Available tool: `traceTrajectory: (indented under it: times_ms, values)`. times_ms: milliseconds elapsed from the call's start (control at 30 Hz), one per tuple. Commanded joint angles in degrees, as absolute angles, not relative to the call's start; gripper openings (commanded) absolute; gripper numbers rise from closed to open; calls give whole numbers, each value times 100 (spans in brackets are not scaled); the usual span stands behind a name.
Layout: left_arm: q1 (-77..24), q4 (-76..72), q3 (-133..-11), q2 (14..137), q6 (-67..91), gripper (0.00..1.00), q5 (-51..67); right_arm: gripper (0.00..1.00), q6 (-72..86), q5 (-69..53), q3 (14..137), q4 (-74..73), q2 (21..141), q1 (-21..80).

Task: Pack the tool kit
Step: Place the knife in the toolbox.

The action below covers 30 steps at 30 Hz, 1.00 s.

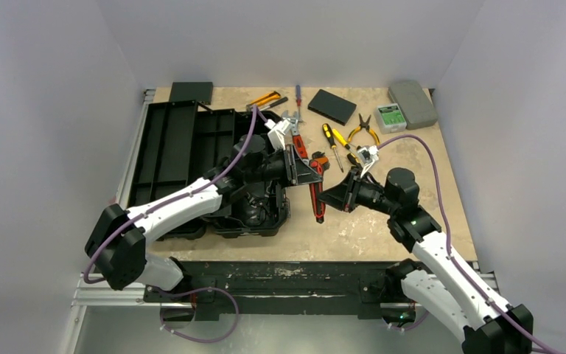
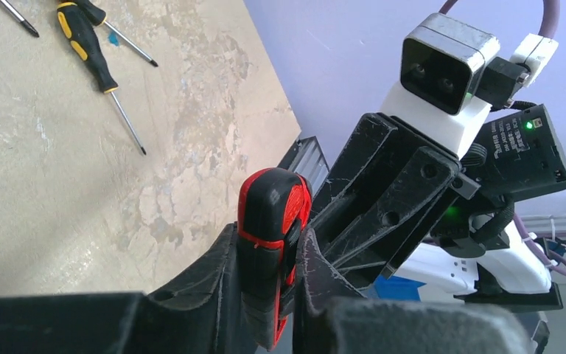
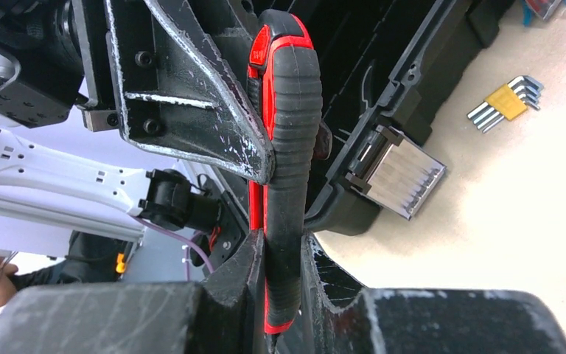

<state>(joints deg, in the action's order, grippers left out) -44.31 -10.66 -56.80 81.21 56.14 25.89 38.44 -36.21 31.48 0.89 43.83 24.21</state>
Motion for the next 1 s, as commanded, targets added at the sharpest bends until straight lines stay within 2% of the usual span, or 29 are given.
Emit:
traceTrajectory:
  times_ms: [0, 67, 100, 167, 200, 367, 567, 700, 967]
  values:
    - [-4487, -1035, -5981, 7918, 5474, 0, 2433, 16, 3768, -3651, 3147, 327, 4329, 2442]
    - [-4440, -382, -6122, 7727, 5115, 0, 2216, 43, 3758, -3559, 3138, 262, 4291, 2437]
    - [-4394, -81, -6213, 7607, 4931, 0, 2095, 53, 3730, -3444, 3159, 162, 4265, 2439]
    - [-4210, 950, -6461, 7356, 4502, 0, 1843, 65, 3613, -3254, 3225, -65, 4201, 2442]
    - [-4090, 1693, -6729, 7272, 4211, 0, 1623, 67, 3550, -3149, 3262, -257, 4167, 2436]
    - [-3380, 4670, -8200, 7186, 2890, 0, 371, 68, 3390, -2707, 3298, -590, 4032, 2441]
    - [-3050, 6620, -9259, 7519, 2322, 0, -1786, 67, 3403, -2644, 3217, -530, 4229, 2443]
    - [-3043, 7340, -9850, 8143, 2148, 0, -3002, 66, 3401, -2591, 3146, -522, 4225, 2443]
    - [-3043, 7855, -10158, 9325, 2015, 0, -4437, 66, 3298, -2373, 3171, -786, 4039, 2436]
